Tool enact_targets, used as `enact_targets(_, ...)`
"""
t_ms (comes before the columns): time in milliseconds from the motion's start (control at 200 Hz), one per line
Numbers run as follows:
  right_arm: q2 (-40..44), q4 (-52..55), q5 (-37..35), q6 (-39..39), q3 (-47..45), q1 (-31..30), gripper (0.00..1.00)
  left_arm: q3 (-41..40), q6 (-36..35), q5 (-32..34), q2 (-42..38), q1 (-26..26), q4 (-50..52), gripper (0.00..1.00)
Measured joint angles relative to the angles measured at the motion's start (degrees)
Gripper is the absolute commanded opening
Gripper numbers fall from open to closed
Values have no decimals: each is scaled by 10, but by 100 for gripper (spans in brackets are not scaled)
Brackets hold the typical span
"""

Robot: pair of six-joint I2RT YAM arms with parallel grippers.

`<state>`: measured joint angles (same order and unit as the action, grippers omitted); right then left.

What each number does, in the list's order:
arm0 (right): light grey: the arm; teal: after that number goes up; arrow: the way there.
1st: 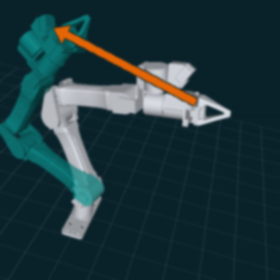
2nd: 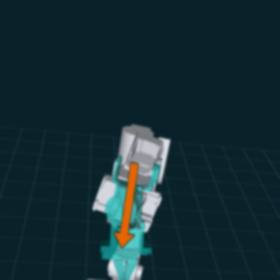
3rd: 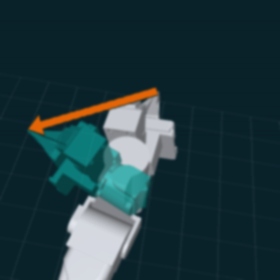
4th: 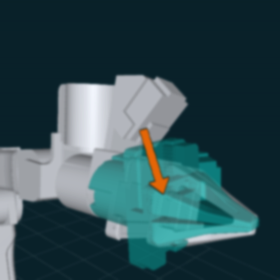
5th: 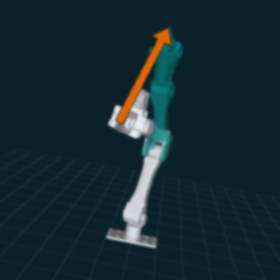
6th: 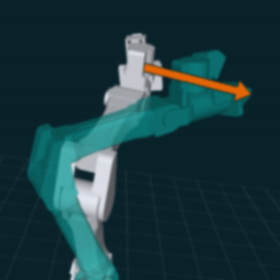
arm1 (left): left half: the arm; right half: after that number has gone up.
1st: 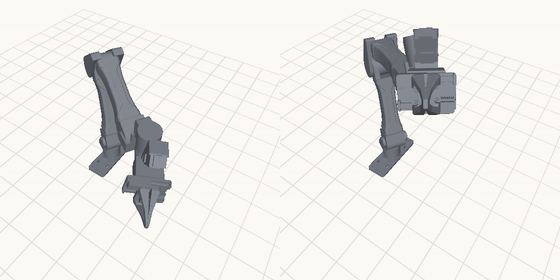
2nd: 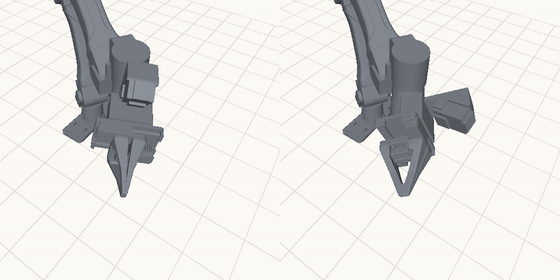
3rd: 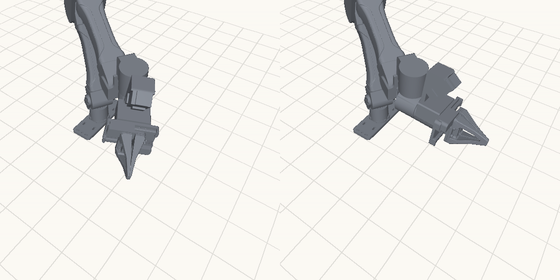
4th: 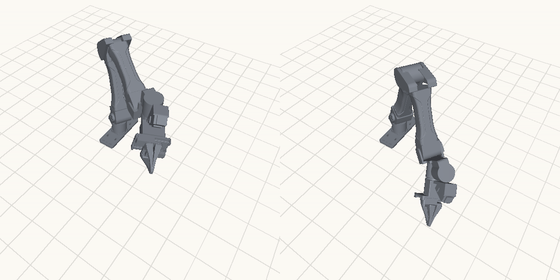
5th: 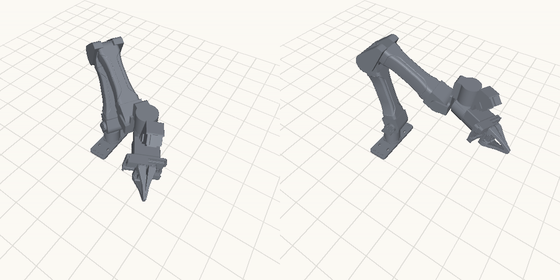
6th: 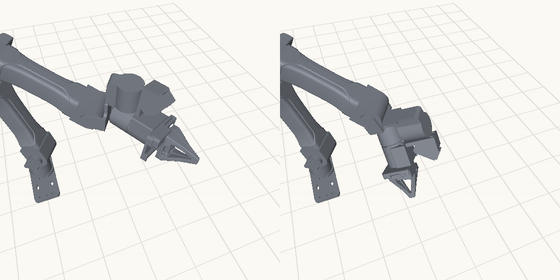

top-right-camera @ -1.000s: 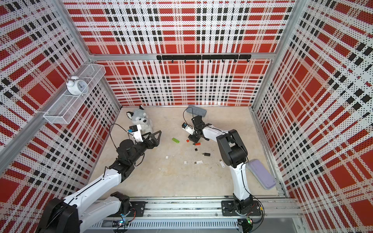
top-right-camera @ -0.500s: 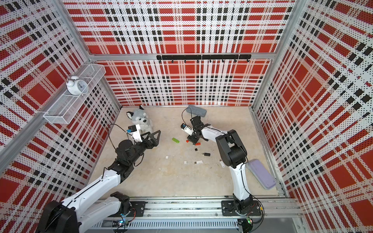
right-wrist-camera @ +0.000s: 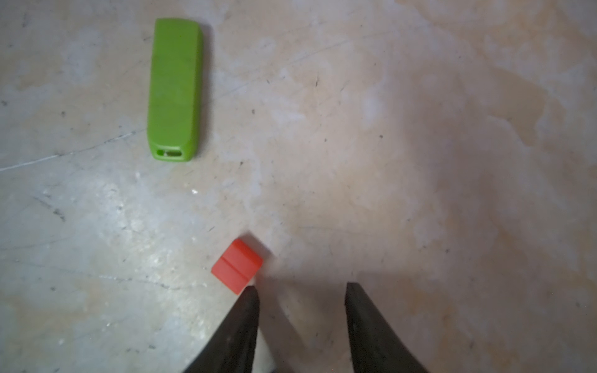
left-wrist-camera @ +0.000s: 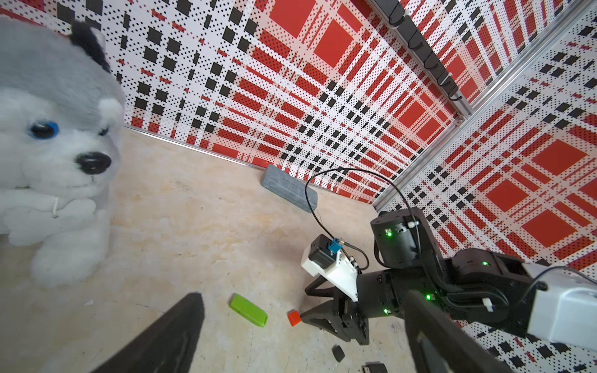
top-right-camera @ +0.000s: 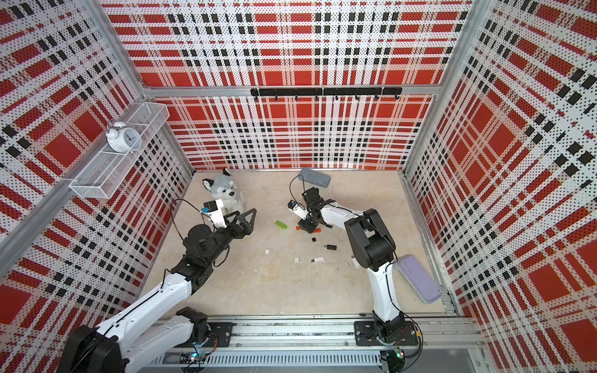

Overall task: Close the usb drive cover
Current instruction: Adjust the cover at the center of the board.

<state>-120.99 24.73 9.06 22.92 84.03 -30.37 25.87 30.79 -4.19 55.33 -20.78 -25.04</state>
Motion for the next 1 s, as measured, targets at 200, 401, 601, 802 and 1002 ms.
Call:
enact_targets(200, 2, 6, 3, -1, -1, -4, 47, 0, 0, 0, -4, 0, 1, 98)
enact_targets(401, 16, 9, 12, 11, -20, -7, 47, 0, -2, 1, -8, 0, 2, 98)
enact_targets(601, 16, 15, 20, 37, -13, -7, 54, 0, -8, 2, -14, 0, 5, 98)
enact_targets(802, 16, 33, 82, 134, -9, 5, 59, 0, -15, 4, -25, 1, 7, 98)
enact_targets(1002, -12, 74, 140, 208, 60, 25, 58, -1, -20, 6, -35, 7, 10, 98)
